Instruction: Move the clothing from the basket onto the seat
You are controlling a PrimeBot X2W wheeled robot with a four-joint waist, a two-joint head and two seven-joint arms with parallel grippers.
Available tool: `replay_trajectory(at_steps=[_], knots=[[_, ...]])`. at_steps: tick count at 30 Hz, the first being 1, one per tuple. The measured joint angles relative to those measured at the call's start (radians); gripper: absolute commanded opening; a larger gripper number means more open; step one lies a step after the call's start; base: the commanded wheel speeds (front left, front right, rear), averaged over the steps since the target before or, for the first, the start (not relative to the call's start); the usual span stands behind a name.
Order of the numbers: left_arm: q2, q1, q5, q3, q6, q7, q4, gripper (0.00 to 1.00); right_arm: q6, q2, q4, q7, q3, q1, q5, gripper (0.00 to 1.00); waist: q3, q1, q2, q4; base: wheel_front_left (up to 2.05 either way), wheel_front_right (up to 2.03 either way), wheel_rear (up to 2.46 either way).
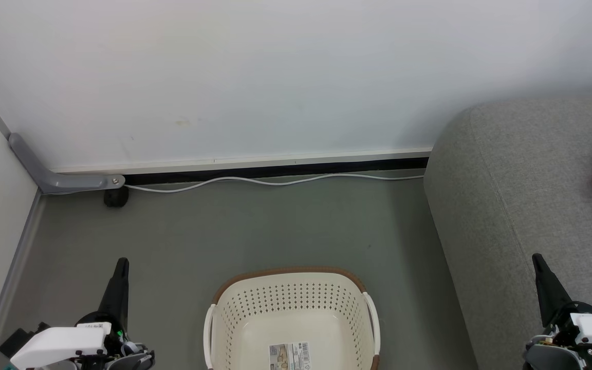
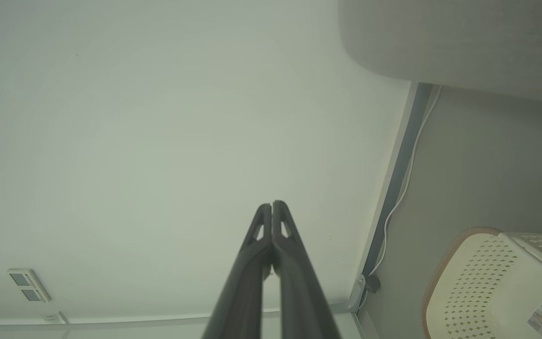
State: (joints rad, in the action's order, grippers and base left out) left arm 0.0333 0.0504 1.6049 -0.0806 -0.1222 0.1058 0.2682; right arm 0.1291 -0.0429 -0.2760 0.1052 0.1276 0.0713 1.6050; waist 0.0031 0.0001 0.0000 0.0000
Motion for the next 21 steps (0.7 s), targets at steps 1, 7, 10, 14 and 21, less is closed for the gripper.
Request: replay_trajectory(at_steps=[1,7,10,14,21], knots=[[0.0,0.0,0.0,0.0,0.0,0.0,0.0,0.0,0.0,0.0,0.0,0.0,0.0,0.0,0.0,0.0,0.0,-0.0001,0.0,0.0,0.0,0.0,0.0],[0.0,0.0,0.0,0.0,0.0,0.0,0.0,0.0,0.0,0.0,0.0,0.0,0.0,0.0,0.0,0.0,0.0,0.0,0.0,0.0,0.0,0.0,0.0],[0.0,0.0,0.0,0.0,0.0,0.0,0.0,0.0,0.0,0.0,0.0,0.0,0.0,0.0,0.0,0.0,0.0,-0.0001,0.0,0.0,0.0,0.0,0.0],[0.0,0.0,0.0,0.0,0.0,0.0,0.0,0.0,0.0,0.001,0.0,0.0,0.001,0.0,0.0,0.0,0.0,0.0,0.0,0.0,0.0,0.0,0.0],[0.0,0.0,0.0,0.0,0.0,0.0,0.0,0.0,0.0,0.001,0.0,0.0,0.001,0.0,0.0,0.0,0.0,0.0,0.0,0.0,0.0,0.0,0.0]])
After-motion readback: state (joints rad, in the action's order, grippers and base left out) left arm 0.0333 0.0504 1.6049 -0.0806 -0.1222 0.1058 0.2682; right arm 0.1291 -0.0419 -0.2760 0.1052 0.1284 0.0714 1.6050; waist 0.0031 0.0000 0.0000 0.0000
